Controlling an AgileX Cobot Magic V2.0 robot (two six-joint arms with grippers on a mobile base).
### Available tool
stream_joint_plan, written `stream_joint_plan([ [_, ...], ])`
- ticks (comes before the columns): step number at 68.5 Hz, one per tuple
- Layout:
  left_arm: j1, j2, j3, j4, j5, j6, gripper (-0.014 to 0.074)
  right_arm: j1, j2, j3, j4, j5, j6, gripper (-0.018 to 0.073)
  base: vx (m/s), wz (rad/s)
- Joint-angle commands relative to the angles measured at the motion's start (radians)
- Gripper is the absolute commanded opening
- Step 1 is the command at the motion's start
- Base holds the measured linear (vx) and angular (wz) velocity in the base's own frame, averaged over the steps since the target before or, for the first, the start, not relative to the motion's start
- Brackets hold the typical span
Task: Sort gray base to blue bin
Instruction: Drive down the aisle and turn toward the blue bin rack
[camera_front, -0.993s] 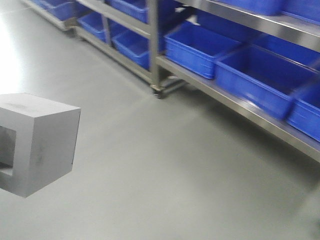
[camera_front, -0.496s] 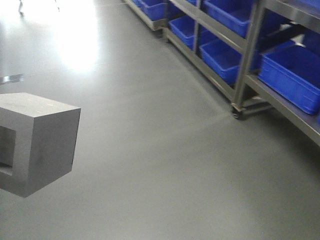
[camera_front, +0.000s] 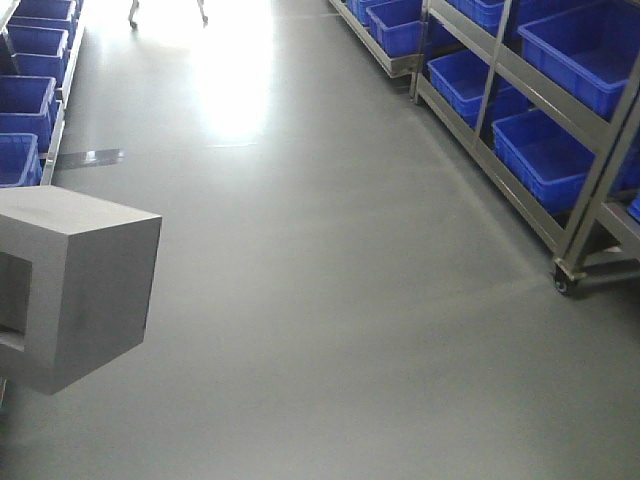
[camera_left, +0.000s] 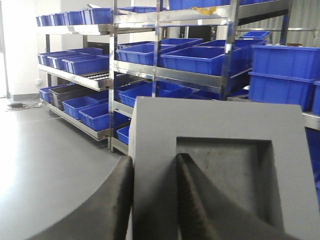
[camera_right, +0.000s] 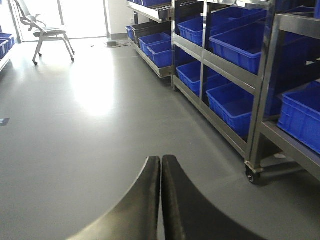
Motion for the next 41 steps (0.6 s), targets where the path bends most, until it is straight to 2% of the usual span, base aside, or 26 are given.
stream_joint_plan([
  [1, -0.005, 0.000, -0.031, -0.005, -0.110, -0.006, 0.0002, -0.005, -0.009, 0.001, -0.008, -0.075, -0.012, -0.0005, 0.41, 0.13],
  [41, -0.005, 0.000, -0.031, -0.005, -0.110, -0.006, 0.0002, -0.005, -0.009, 0.001, -0.008, -0.075, -0.012, -0.0005, 0.42, 0.10],
])
